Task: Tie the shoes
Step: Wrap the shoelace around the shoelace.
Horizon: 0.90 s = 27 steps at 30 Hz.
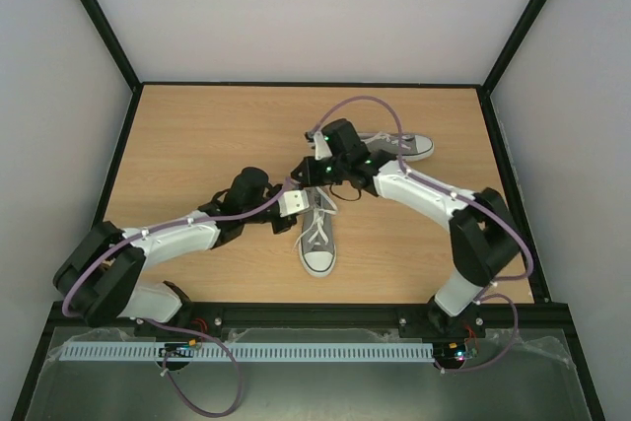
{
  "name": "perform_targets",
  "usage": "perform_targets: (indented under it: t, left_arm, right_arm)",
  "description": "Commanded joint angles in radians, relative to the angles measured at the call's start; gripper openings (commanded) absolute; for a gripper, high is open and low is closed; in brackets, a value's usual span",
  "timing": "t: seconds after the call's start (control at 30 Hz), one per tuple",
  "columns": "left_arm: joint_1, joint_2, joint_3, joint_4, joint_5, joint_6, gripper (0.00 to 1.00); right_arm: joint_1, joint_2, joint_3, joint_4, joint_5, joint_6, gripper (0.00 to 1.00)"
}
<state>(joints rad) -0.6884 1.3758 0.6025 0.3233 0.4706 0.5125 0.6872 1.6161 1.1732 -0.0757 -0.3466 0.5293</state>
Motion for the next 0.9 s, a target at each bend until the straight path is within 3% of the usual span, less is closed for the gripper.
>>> perform_targets:
  t: [0.0, 0.13, 0.17, 0.27, 0.4, 0.67, 0.77, 0.87]
  left_arm:
    - [-0.007, -0.033, -0.016, 0.021, 0.013, 0.009, 0.02]
    - [-0.007, -0.043, -0.022, 0.019, 0.014, 0.011, 0.02]
    - [-0.007, -0.045, -0.023, 0.019, 0.016, 0.01, 0.02]
    - [-0.007, -0.05, -0.027, 0.02, 0.013, 0.006, 0.02]
    - [-0.007, -0.053, -0.025, 0.019, 0.006, -0.012, 0.02]
    - [-0.004, -0.062, -0.02, 0.013, -0.005, -0.052, 0.02]
    - [-0.002, -0.067, -0.019, 0.017, -0.003, -0.039, 0.02]
    - [-0.002, -0.063, -0.021, 0.037, -0.001, -0.033, 0.02]
  right_arm:
    - [0.042, 0.111, 0.036, 0.078, -0.131, 0.078, 0.01]
    - [0.057, 0.141, 0.056, 0.099, -0.154, 0.1, 0.04]
    - [0.057, 0.142, 0.058, 0.092, -0.146, 0.1, 0.1]
    - [0.057, 0.139, 0.074, 0.032, -0.104, 0.065, 0.4]
    - [0.043, 0.104, 0.111, -0.045, -0.087, -0.01, 0.53]
    - [-0.092, -0.011, 0.068, -0.053, -0.215, -0.119, 0.52]
    - [-0.149, -0.103, -0.076, 0.073, -0.315, -0.22, 0.41]
    - [-0.153, -0.196, -0.262, 0.207, -0.343, -0.393, 0.37]
